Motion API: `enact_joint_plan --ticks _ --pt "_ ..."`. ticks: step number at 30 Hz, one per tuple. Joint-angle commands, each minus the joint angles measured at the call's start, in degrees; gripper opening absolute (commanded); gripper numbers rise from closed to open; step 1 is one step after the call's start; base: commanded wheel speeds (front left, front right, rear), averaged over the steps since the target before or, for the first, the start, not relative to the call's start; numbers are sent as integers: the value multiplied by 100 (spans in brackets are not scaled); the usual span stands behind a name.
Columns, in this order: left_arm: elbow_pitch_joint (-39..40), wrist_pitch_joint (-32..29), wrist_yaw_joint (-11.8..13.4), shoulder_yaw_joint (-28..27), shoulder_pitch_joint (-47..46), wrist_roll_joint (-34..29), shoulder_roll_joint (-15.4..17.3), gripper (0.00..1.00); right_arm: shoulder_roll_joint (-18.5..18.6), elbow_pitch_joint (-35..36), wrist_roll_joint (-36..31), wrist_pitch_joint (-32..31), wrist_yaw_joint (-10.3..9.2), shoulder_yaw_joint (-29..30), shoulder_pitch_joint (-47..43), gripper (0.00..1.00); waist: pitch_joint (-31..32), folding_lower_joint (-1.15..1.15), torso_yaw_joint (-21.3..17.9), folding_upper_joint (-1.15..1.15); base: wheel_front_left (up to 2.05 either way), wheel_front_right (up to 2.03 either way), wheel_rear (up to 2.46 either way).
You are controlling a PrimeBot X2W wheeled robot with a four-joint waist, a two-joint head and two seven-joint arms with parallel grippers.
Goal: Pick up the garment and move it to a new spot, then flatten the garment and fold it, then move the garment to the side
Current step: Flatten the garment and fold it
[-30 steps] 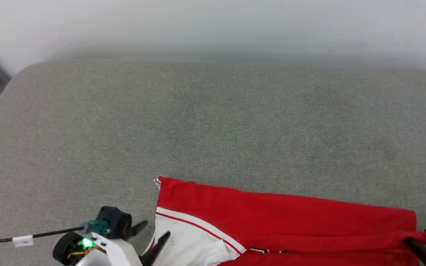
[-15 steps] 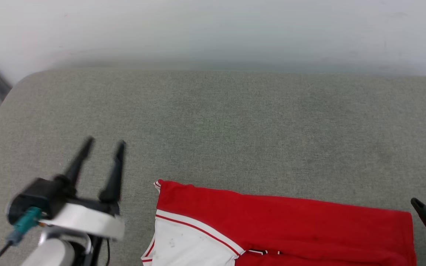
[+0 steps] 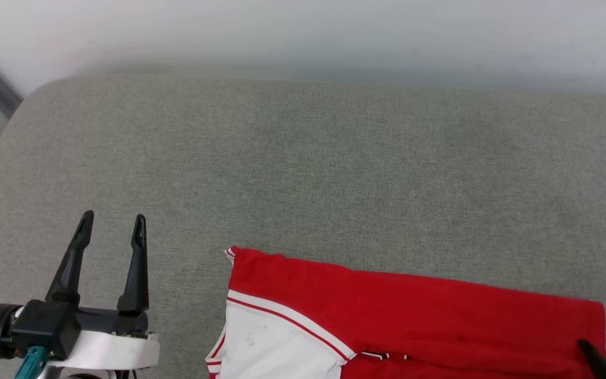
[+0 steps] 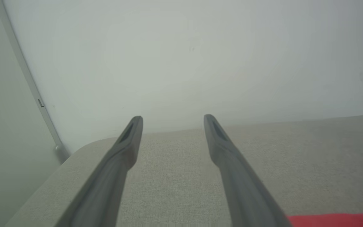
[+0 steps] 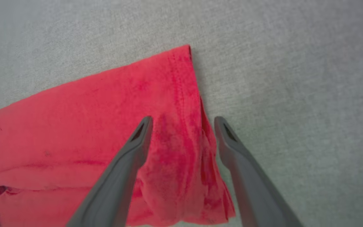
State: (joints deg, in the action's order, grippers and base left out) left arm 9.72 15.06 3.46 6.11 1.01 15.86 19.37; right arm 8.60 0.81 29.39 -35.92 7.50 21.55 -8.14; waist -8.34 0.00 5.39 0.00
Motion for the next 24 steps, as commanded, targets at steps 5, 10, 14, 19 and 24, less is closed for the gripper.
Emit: enact_joint_plan --ticks 5,10,14,19,24 --pt "-76 13 -405 -168 13 -393 -281 100 -76 -592 195 -56 -3 -53 150 100 -153 0 49 0 0 0 0" --pt "-136 13 -657 -371 -76 -546 -530 100 -103 -1079 309 1 -4 -216 192 100 -236 0 102 0 0 0 0" --pt "-194 13 -807 -454 -120 -670 -650 100 -173 -1442 395 -46 -3 -463 182 100 -269 0 129 0 0 0 0" --pt "-259 13 -924 -540 -118 -772 -752 100 -342 -1641 657 -163 35 -1087 175 100 -267 0 142 0 0 0 0" --pt "-361 14 -997 -577 -24 -871 -849 100 -208 -1624 778 115 46 -1392 158 0 -121 0 117 0 0 0 0"
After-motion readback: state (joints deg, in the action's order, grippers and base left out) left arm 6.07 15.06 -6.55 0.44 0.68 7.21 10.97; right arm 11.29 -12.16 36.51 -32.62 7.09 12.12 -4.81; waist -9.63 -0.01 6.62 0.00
